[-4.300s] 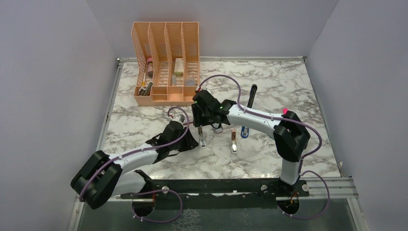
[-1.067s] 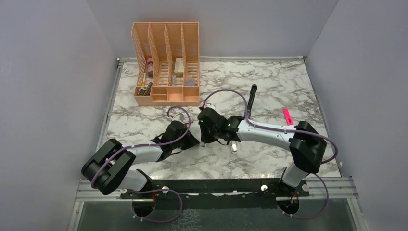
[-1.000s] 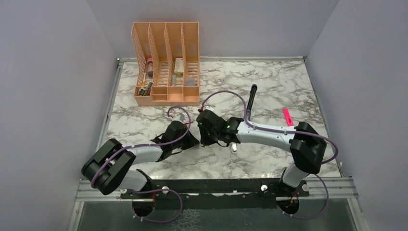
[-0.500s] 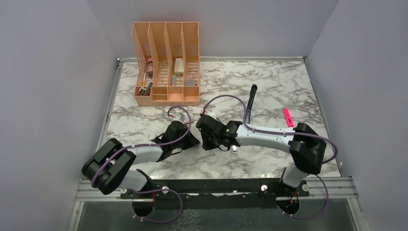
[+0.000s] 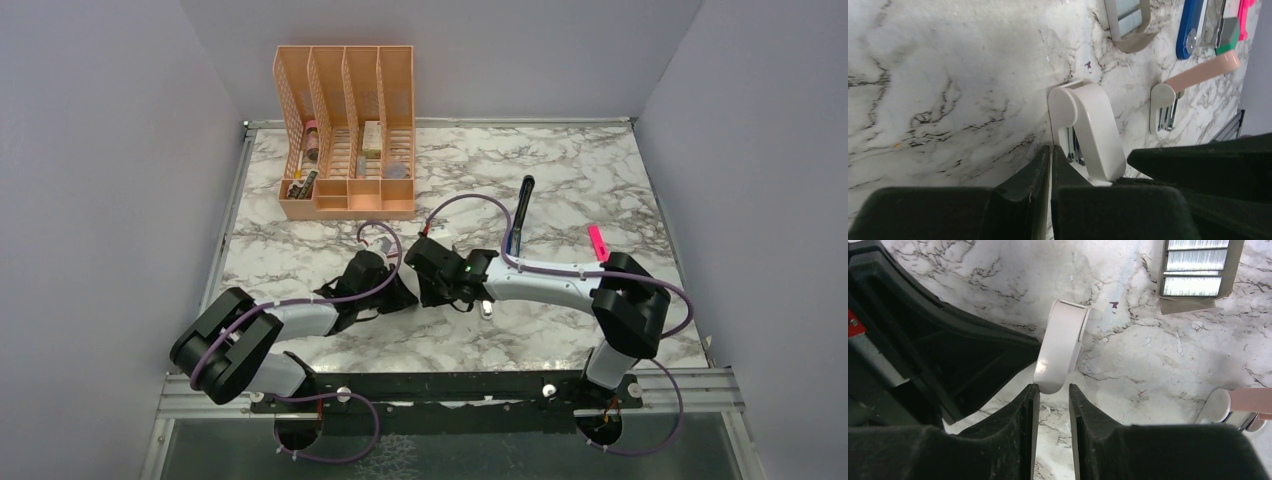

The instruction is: Load the staples into the stapler

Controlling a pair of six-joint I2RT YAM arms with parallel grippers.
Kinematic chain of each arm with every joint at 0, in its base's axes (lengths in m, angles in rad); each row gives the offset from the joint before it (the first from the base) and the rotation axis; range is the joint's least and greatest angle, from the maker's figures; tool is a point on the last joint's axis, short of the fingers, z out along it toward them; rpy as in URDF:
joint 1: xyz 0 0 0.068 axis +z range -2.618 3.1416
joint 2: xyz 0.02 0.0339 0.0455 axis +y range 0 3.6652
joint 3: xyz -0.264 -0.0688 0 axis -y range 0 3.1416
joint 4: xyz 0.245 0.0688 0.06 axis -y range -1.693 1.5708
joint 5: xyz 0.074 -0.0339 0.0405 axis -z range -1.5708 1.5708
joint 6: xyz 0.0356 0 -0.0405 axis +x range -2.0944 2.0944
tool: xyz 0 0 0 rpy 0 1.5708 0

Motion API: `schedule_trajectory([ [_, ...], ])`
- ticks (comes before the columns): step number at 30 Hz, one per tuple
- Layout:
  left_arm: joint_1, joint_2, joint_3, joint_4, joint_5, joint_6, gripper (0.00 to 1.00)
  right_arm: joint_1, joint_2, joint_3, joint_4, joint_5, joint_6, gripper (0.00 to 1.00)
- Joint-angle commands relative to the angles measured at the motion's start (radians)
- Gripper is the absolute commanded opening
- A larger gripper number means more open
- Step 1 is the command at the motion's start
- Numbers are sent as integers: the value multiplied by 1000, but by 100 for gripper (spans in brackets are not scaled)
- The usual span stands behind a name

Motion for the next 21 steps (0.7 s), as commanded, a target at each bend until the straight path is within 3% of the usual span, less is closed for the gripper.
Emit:
schedule_trajectory([
  [1, -1, 25, 18, -18, 105, 52, 5, -13, 38, 26, 18, 37, 2, 31],
  [13, 0, 48, 23, -7, 93, 45, 2, -35, 93, 24, -20, -7, -21, 23],
  [21, -1, 29, 10, -9, 51, 19, 2, -69, 129, 8, -29, -92, -62, 22],
])
